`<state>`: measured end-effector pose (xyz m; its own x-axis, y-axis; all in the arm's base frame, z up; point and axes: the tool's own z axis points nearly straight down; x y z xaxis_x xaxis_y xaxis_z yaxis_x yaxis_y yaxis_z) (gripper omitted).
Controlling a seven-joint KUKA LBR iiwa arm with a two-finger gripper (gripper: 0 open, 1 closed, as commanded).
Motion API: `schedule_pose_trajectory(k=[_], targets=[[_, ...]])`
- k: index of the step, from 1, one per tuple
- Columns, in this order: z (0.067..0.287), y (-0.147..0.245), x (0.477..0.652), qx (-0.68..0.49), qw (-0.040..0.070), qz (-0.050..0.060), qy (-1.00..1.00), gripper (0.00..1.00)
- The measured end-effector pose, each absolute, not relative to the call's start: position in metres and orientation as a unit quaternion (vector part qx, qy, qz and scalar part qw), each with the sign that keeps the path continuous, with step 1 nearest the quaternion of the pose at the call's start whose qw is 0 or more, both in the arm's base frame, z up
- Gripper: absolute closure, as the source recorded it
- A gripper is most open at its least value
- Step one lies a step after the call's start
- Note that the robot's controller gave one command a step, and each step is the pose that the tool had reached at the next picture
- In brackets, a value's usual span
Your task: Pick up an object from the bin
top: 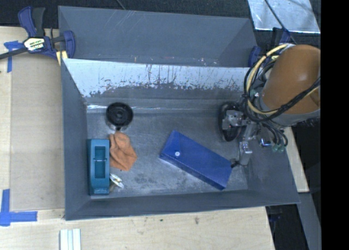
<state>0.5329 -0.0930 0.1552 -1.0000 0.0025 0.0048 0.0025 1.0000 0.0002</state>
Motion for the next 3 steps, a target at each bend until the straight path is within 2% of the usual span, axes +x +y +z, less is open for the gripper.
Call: schedule_pose_trajectory(k=[1, 2, 3], targets=[[0.160, -0.093, 0.535, 0.000, -0.002, 0.000, -1.000, 0.00], [0.109, -0.071, 0.547, 0.008, -0.005, 0.001, -1.000, 0.00], [0.079, -0.053, 0.554, 0.006, 0.002, 0.001, -1.000, 0.00]])
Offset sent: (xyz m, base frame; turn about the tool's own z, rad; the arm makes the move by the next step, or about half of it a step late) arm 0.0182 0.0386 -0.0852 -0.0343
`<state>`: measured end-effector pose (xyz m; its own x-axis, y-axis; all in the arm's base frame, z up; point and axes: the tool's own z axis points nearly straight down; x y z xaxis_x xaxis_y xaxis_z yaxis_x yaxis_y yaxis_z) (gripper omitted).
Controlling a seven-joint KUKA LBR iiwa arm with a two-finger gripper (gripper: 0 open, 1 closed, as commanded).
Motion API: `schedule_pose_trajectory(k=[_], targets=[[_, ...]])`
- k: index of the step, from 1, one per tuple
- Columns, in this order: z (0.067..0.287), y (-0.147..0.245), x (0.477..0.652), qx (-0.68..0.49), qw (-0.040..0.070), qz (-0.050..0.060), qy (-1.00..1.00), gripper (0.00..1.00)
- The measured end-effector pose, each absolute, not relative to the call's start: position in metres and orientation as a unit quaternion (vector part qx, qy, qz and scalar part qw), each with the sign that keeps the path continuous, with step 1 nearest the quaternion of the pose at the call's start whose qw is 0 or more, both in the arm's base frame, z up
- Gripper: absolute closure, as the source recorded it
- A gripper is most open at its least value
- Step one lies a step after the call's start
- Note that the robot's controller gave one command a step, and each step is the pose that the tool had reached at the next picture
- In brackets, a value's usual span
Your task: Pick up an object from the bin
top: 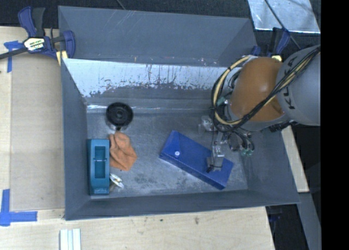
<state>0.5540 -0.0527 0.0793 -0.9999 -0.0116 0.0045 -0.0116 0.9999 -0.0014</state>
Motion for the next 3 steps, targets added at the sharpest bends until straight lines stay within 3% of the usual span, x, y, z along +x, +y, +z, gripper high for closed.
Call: schedule_pose_trajectory(k=[1, 2, 3], targets=[[0.079, -0.013, 0.567, 0.051, -0.003, 0.001, -0.999, 0.00], [0.074, 0.003, 0.594, 0.077, 0.001, -0.001, -0.997, 0.00], [0.093, 0.038, 0.589, 0.060, -0.001, 0.001, -0.998, 0.00]])
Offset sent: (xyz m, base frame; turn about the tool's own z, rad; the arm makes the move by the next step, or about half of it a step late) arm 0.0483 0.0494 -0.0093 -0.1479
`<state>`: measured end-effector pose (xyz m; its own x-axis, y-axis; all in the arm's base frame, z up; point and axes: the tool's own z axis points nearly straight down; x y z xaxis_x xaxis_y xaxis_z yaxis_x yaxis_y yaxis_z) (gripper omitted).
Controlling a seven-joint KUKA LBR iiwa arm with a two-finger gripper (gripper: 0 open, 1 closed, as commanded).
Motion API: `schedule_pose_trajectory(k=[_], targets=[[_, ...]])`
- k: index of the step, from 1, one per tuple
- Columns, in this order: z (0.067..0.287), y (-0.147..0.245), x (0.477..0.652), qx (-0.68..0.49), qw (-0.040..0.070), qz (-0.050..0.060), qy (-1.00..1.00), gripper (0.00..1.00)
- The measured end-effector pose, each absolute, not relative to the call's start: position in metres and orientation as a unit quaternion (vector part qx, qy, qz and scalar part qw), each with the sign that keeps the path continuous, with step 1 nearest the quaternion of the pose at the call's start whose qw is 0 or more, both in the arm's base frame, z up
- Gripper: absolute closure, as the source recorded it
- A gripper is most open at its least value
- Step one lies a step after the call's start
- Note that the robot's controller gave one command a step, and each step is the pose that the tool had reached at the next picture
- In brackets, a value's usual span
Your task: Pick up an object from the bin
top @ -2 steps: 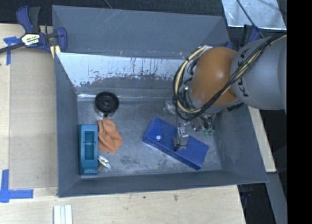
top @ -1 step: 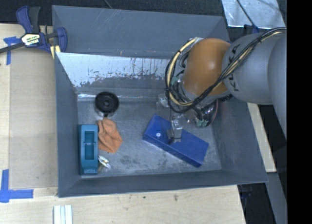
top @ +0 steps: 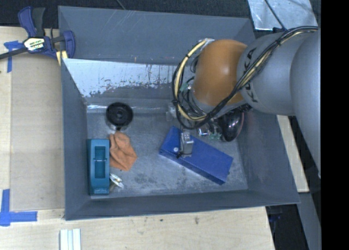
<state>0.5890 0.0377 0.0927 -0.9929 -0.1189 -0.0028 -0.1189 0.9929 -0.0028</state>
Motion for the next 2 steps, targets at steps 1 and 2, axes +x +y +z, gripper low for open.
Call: schedule_pose_trajectory(k=[1, 2], targets=[[0.1028, 0.0596, 0.5665, -0.178, 0.002, 0.000, 0.984, 1.00], [0.1028, 0.0596, 0.5665, -0.178, 0.002, 0.000, 0.984, 1.00]])
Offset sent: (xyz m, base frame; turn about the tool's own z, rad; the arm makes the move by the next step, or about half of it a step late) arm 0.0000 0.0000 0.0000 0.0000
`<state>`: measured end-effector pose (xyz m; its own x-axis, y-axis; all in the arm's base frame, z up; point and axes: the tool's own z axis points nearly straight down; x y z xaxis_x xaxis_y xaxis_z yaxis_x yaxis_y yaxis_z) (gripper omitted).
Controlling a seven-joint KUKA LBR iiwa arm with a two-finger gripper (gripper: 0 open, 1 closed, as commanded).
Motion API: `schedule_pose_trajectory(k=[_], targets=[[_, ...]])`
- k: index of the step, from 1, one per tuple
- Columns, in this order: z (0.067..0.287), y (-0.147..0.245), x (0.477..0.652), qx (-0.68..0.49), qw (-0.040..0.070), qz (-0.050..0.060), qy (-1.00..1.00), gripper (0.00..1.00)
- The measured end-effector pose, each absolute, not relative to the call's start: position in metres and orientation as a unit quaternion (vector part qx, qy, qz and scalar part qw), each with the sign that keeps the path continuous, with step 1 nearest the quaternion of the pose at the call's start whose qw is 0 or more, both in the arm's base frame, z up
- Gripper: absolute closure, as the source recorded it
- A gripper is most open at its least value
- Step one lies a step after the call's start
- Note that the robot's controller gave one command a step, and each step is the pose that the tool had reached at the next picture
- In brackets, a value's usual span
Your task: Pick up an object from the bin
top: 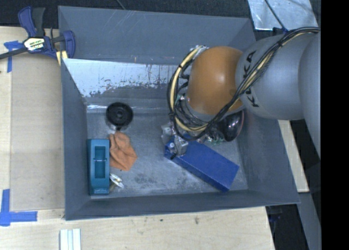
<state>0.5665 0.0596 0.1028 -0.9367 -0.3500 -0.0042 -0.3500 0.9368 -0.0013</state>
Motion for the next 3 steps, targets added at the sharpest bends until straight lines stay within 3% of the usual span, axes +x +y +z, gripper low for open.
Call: schedule_pose_trajectory(k=[1, 2, 3], targets=[[0.137, 0.070, 0.565, -0.179, 0.000, 0.000, 0.984, 1.00], [0.160, 0.069, 0.582, -0.187, 0.002, 0.000, 0.982, 1.00], [0.160, 0.069, 0.582, -0.187, 0.002, 0.000, 0.982, 1.00]])
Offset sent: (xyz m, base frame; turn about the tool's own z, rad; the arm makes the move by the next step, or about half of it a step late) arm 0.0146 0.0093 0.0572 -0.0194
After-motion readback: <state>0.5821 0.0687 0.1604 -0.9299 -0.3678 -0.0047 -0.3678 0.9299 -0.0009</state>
